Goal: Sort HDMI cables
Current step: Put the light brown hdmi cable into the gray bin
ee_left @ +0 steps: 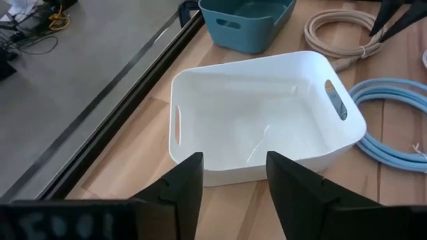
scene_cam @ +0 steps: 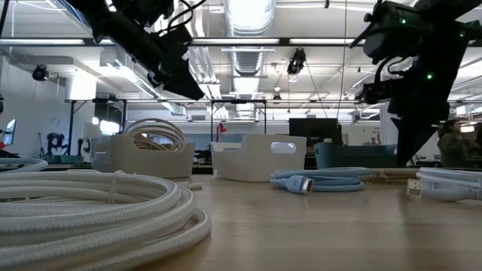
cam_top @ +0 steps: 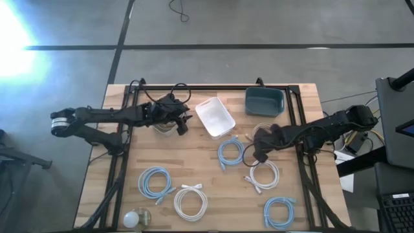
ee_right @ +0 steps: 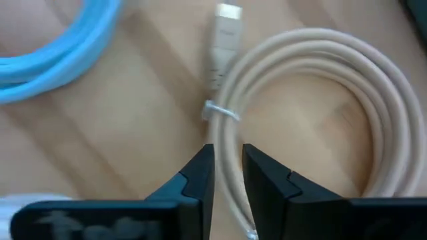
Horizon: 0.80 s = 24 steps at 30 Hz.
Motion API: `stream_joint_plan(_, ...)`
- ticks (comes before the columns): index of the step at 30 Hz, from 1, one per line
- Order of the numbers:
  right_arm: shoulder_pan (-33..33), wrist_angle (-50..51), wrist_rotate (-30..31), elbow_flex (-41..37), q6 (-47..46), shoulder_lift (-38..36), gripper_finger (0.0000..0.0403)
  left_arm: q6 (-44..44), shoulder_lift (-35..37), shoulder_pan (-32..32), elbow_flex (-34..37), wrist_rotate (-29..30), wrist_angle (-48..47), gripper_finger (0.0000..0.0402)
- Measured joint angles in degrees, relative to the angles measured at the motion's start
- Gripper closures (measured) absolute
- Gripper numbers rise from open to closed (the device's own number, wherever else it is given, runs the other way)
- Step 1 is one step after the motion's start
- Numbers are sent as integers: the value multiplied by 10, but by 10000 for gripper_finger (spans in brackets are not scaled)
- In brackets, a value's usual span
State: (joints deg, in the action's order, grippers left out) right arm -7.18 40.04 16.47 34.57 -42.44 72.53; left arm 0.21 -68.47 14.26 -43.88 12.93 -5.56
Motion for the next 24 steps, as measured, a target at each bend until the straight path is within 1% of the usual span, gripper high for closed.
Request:
stream_joint_plan(3, 1, 0, -38, 5, 14, 0, 332, 0, 0, 0, 0, 0, 0, 231)
stream_joint_plan(6, 1, -1, -78, 7, 17, 0, 321, -1, 0, 0, 0, 0, 0, 233)
stream_joint_plan(9, 1, 0, -79, 7, 31, 0, 305, -1, 0, 0, 0, 0, 0, 234)
stream_joint_plan(14, 6, 0, -52, 5, 35, 0, 275, -2, 0, 0, 0, 0, 0, 234)
stream_joint_plan(20, 13, -5, -44, -24, -14, 0, 252, -2, 0, 0, 0, 0, 0, 234)
stream_joint_plan(24, 13, -47, -43, -59, -38, 0, 251, -2, 0, 0, 0, 0, 0, 234)
